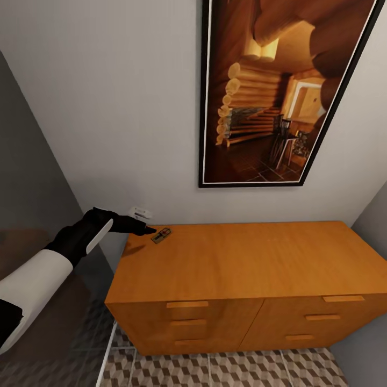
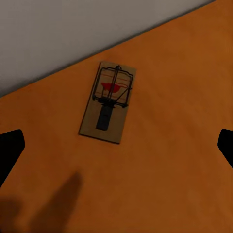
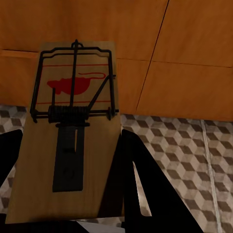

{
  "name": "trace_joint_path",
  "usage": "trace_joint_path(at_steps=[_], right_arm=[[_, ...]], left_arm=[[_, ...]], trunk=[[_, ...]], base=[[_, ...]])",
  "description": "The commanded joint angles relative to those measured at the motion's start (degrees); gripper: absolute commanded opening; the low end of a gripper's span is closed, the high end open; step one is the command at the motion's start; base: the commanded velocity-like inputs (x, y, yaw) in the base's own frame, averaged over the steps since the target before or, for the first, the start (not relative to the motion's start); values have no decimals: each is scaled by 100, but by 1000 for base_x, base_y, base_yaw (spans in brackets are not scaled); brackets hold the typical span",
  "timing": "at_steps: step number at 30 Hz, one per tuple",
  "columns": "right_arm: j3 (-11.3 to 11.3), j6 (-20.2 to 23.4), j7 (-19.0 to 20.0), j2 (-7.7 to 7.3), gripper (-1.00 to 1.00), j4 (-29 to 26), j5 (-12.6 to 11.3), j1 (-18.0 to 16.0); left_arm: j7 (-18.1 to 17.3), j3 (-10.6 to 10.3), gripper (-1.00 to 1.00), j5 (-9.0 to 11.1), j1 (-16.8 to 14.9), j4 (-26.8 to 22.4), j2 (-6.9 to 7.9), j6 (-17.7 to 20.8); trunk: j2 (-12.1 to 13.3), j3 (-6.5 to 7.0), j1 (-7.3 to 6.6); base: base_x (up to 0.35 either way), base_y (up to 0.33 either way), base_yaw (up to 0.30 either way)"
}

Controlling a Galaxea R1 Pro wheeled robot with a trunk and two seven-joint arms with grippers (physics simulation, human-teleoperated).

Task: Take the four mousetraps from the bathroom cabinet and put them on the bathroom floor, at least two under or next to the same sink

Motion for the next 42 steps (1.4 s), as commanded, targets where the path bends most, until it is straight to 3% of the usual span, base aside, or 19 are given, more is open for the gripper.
trace_joint_path(at_steps=[1,34,42], right_arm=[[51,-19,-11,2,-100,4,-67,-4],[51,-13,-11,2,-100,4,-67,-4],[51,-13,-11,2,-100,4,-65,-4]], left_arm=[[8,-19,100,29,-8,-5,6,26],[3,-19,100,29,-8,-30,6,1],[3,-19,100,28,-8,-29,6,-189]], trunk=[[-12,-12,3],[-12,-12,3],[-12,-12,3]], base=[[0,0,0],[0,0,0],[46,0,0]])
